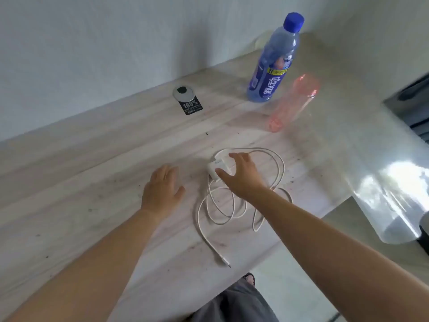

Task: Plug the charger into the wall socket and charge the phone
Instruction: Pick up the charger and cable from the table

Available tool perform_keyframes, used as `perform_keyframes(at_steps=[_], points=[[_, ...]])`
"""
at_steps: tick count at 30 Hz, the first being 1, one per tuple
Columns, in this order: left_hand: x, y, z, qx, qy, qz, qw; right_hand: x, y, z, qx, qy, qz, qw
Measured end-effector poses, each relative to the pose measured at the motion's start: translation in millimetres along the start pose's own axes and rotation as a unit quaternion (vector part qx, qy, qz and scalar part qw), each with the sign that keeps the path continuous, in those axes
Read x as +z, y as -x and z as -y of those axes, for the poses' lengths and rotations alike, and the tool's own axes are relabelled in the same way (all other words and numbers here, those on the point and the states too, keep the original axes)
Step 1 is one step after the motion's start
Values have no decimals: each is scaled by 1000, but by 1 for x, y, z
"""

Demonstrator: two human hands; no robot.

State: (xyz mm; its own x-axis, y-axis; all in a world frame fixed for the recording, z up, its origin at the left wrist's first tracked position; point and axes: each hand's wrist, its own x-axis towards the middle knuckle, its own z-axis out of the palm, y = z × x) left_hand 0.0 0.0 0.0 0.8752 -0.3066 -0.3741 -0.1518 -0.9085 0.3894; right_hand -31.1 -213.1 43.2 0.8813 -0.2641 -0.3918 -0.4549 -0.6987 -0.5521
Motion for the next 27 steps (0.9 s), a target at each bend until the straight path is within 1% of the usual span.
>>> perform_keyframes(at_steps=[4,7,12,17,21,27], points=[[16,0,10,51,-57,-38,996,34,-11,1,19,39,20,999],[27,2,19,67,-60,-56,994,53,-9,-5,33,52,-6,998],[36,0,23,59,-56,-66,994,65,1,-14,28,81,-34,996],[39,-1,26,61,-68,-81,993,64,-2,-18,9,33,-46,998],[40,-2,26,60,-67,-77,993,56,-3,-19,6,26,-27,999],[30,0,21,58,-48,-57,995,49,4,-24,6,74,-1,997]])
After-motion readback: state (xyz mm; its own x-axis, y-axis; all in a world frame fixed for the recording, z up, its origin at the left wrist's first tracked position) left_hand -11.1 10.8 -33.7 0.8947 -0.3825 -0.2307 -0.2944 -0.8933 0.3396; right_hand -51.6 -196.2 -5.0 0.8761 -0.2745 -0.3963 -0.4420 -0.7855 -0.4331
